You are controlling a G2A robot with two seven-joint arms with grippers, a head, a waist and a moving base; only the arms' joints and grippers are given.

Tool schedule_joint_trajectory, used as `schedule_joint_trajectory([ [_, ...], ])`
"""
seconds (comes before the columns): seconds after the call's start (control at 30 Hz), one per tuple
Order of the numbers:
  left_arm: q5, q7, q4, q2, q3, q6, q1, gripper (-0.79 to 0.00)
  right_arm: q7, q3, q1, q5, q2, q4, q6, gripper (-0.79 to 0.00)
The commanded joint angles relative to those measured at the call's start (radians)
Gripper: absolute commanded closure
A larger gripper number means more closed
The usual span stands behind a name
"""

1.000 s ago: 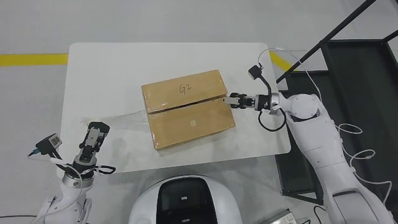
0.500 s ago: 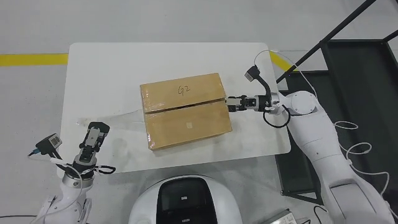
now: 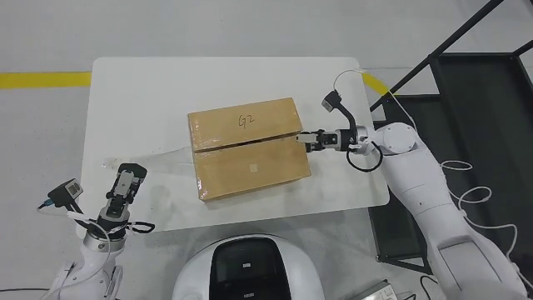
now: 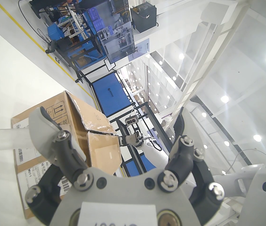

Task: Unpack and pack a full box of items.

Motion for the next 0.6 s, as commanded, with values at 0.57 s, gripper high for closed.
schedule_joint_trajectory([
  [0.57,0.000,0.000,0.000,0.000,0.000,0.000,0.000,-0.785,0.135,0.069,-0.153,0.235,0.077,-0.352,0.134,-0.785],
])
